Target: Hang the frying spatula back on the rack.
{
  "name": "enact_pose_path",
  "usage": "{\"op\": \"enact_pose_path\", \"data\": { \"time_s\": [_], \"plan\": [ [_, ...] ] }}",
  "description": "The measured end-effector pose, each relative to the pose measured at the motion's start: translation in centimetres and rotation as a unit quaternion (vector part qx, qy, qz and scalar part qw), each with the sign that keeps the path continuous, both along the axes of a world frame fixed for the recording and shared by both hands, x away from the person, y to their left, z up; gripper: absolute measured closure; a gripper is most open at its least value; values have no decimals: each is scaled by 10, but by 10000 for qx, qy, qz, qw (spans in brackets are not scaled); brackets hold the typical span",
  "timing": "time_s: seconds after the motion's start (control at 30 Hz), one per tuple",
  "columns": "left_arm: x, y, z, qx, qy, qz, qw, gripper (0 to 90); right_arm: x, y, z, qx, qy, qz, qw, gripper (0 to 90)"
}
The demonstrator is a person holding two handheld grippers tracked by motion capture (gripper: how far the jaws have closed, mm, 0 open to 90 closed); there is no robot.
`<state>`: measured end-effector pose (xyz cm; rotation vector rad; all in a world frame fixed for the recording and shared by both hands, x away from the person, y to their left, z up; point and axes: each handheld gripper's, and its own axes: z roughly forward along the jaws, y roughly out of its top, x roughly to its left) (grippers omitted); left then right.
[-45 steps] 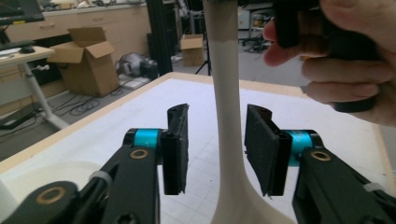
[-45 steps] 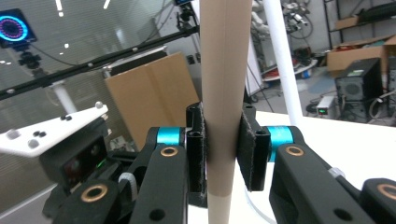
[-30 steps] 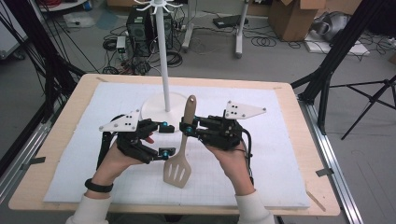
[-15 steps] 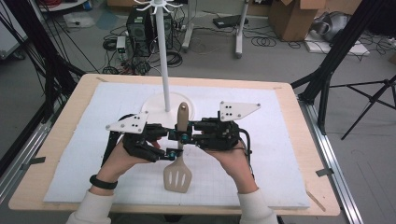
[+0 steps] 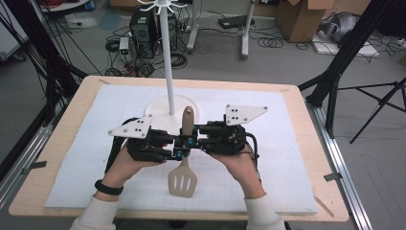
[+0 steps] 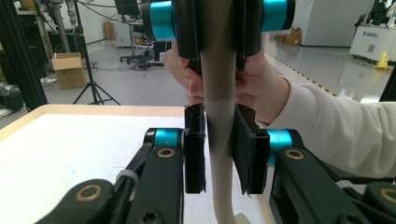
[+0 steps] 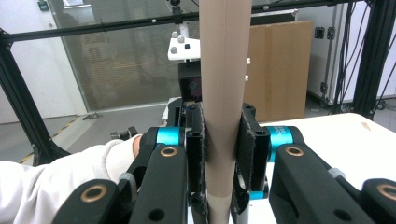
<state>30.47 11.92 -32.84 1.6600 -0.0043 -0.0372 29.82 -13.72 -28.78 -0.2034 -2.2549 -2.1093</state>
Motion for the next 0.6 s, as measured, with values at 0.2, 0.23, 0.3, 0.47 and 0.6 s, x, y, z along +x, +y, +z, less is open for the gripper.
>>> {"op": "enact_pose_path", "data": {
  "time_s": [0.2,0.23,0.3,0.47,0.6],
  "plan": [
    [2,0,-1,-10,89,-2,10000,779,-1,0,0,-12,-60,-11,10000,752],
    [2,-1,-1,-35,101,28,9999,780,0,0,0,-16,-63,-18,10000,752],
    [2,-1,-1,-42,92,77,9999,782,-1,-1,0,-1,-70,-69,10000,749],
    [4,0,-1,15,51,204,9998,784,-3,-2,1,-49,-221,-245,9994,609],
    [6,2,0,-64,47,248,9997,784,-2,-8,0,-9,-258,-446,9987,507]
  ]
}}
